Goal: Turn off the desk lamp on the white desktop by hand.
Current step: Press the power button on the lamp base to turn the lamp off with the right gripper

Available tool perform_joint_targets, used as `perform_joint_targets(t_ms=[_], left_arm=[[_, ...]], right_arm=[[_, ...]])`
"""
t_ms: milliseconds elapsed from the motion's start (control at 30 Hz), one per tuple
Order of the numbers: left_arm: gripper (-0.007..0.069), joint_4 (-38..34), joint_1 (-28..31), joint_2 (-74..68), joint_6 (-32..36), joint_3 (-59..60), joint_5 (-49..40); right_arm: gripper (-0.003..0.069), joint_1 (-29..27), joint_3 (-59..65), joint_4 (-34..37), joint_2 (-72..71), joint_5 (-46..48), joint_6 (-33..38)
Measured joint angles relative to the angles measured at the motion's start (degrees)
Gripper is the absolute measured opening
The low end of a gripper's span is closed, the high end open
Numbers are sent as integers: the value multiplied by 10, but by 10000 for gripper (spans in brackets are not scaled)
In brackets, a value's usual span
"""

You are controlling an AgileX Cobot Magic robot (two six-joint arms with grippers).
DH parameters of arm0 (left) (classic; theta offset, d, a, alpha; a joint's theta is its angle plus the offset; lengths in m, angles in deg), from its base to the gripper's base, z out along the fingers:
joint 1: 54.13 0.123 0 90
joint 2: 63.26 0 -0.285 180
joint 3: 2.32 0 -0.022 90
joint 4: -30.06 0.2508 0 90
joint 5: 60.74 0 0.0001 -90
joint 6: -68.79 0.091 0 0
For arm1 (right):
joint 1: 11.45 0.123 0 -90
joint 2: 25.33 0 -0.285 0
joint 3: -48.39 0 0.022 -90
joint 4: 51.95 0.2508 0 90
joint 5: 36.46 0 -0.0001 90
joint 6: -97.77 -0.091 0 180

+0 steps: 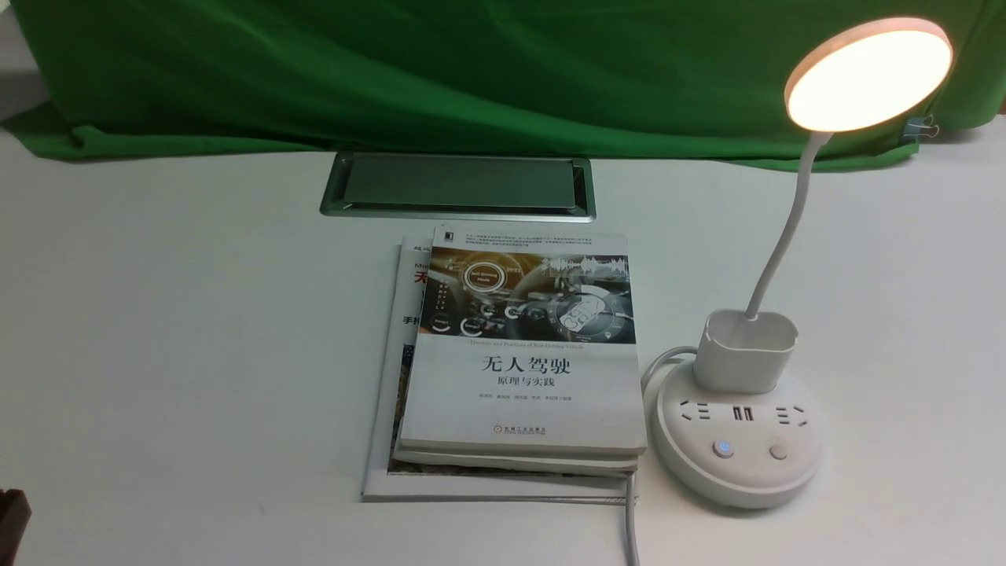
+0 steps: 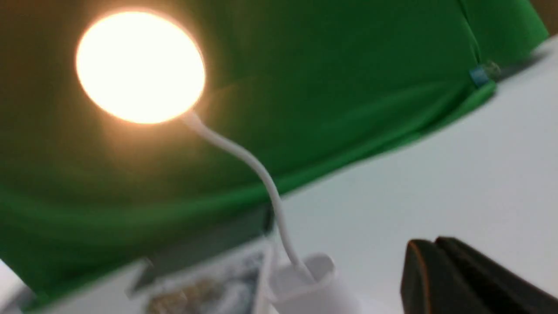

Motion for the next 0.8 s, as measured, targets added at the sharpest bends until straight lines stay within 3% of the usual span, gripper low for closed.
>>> perform_joint_targets(t_ms=[100,133,233,333,533,733,800], left_arm=[[20,0,0,0,0,0,0],[20,0,0,0,0,0,0],[20,0,0,0,0,0,0],[20,0,0,0,0,0,0],[20,0,0,0,0,0,0],[20,0,0,0,-1,0,0],[20,0,0,0,0,0,0]], right_arm=[[53,0,-95,0,73,105,67],[50,0,-160,0,146,202,120],[44,0,-254,0,266,338,184],[45,0,-317,1,373,413,226],[45,4,-379,38,528,433,264],[43,68,-416,46,646,406,254],[43,113,-437,43,709,399,247]])
